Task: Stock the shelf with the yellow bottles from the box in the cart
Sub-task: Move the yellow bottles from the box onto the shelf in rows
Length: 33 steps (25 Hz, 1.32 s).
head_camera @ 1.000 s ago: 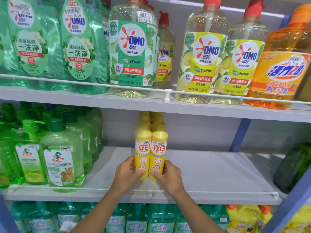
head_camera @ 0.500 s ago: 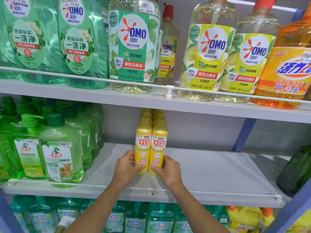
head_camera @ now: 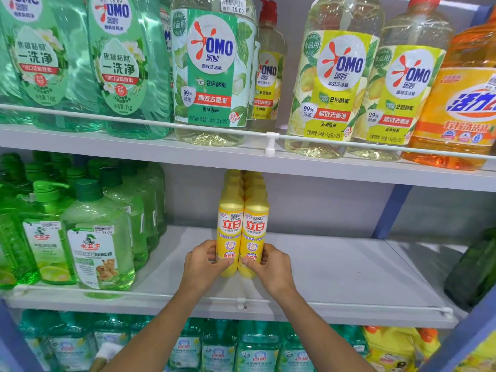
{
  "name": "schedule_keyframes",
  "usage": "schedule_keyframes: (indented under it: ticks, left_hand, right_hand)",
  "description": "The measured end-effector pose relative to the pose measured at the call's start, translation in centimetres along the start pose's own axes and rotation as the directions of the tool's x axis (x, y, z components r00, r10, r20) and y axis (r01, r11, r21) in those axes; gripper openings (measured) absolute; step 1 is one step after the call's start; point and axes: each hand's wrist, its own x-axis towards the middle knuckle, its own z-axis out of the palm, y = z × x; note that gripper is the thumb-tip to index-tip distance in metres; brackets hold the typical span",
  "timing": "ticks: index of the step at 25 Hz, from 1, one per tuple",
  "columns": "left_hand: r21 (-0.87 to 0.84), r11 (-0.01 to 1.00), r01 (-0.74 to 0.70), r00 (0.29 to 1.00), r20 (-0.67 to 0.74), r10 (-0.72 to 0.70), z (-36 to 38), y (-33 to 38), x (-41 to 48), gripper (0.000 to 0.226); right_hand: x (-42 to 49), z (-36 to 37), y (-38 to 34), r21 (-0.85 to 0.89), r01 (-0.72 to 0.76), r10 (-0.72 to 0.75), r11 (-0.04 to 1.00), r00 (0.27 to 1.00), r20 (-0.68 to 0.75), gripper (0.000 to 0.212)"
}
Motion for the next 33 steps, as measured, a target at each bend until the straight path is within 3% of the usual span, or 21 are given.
schedule_keyframes:
  ticks: [7, 11, 14, 17, 20, 23, 27, 30, 33]
  left_hand:
    - [0.0, 1.0, 0.009, 1.0, 0.021, -0.009, 0.1, 0.2, -0.1, 0.049]
    - [0.082, 0.996, 0.04, 0.998, 0.046, -0.044, -0.1, 0.7, 0.1, 0.048]
    - [0.269, 0.963, 0.024, 0.994, 0.099, -0.052, -1.0, 2.4, 0.2, 0.049]
    - [0.568, 0.823, -0.024, 0.985, 0.155, -0.078, -2.5, 3.8, -0.4, 0.059]
    - [0.709, 0.694, -0.126, 0.961, 0.262, -0.093, -3.9, 4.0, -2.1, 0.065]
    - [0.749, 0.599, -0.282, 0.909, 0.409, -0.084, -4.8, 3.7, -5.5, 0.083]
    - [0.808, 0.411, -0.422, 0.865, 0.494, -0.083, -6.1, 4.7, -12.1, 0.096]
    - [0.82, 0.395, -0.413, 0.866, 0.489, -0.109, -6.0, 5.0, -18.0, 0.096]
    - [0.829, 0.416, -0.374, 0.88, 0.459, -0.122, -4.0, 4.4, -24.4, 0.097]
  right_hand:
    - [-0.1, -0.2, -0.4, 0.001, -0.021, 0.021, 1.0, 0.999, 0.027, 0.048]
    - [-0.3, -0.7, -0.9, -0.016, -0.025, 0.026, 1.0, 0.999, 0.039, 0.048]
    - [-0.9, -1.6, -1.9, -0.047, 0.0, 0.003, 0.999, 0.997, 0.074, 0.048]
    - [-2.4, -3.0, -3.3, -0.163, 0.035, -0.015, 0.986, 0.992, 0.122, 0.051]
    - [-4.8, -4.1, -3.6, -0.42, 0.117, -0.03, 0.9, 0.978, 0.208, 0.067]
    - [-8.0, -5.1, -3.4, -0.618, 0.277, -0.071, 0.736, 0.939, 0.338, 0.079]
    - [-13.1, -5.6, -3.6, -0.731, 0.426, -0.091, 0.533, 0.888, 0.451, 0.095]
    - [-17.8, -5.9, -3.0, -0.741, 0.465, -0.086, 0.484, 0.868, 0.488, 0.099]
    - [-23.4, -6.9, -1.1, -0.718, 0.47, -0.055, 0.514, 0.853, 0.519, 0.096]
